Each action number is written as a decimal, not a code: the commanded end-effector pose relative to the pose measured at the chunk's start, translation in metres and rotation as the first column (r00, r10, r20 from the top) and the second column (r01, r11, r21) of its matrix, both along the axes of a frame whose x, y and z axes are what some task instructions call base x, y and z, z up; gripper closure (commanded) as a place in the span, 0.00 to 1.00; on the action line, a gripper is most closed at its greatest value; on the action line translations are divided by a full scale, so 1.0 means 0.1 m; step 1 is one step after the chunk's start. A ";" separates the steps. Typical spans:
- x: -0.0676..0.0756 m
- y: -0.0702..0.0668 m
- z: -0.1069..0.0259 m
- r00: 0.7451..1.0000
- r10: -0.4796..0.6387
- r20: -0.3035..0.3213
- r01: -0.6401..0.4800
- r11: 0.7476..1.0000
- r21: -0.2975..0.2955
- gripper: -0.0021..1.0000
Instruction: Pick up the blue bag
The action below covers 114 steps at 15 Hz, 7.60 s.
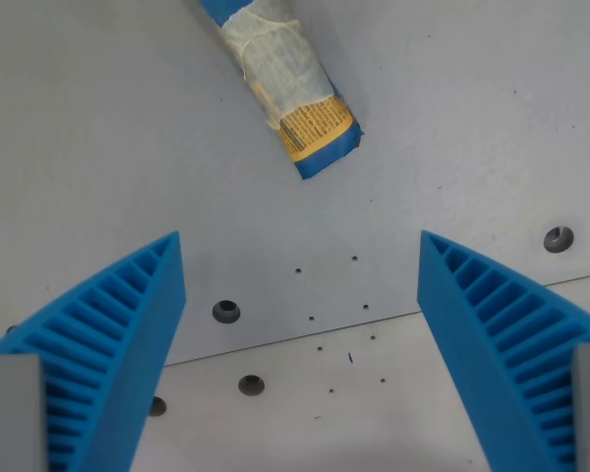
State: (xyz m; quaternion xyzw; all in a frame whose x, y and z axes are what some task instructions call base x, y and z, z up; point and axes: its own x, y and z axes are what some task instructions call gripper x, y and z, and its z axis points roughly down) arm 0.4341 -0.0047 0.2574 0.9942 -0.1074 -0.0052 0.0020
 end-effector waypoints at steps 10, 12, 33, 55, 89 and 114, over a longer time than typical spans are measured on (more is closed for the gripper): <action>0.01 0.00 0.00 1.000 0.010 0.006 -0.010 1.000 0.000 0.00; 0.01 0.00 0.00 1.000 0.013 0.007 -0.013 1.000 0.000 0.00; 0.05 0.01 -0.09 0.998 0.059 0.012 -0.059 0.998 0.000 0.00; 0.12 0.03 -0.23 0.991 0.136 0.020 -0.136 0.991 -0.002 0.00; 0.21 0.06 -0.44 0.969 0.246 0.032 -0.246 0.969 -0.004 0.00; 0.24 0.07 -0.50 0.960 0.278 0.035 -0.278 0.961 -0.005 0.00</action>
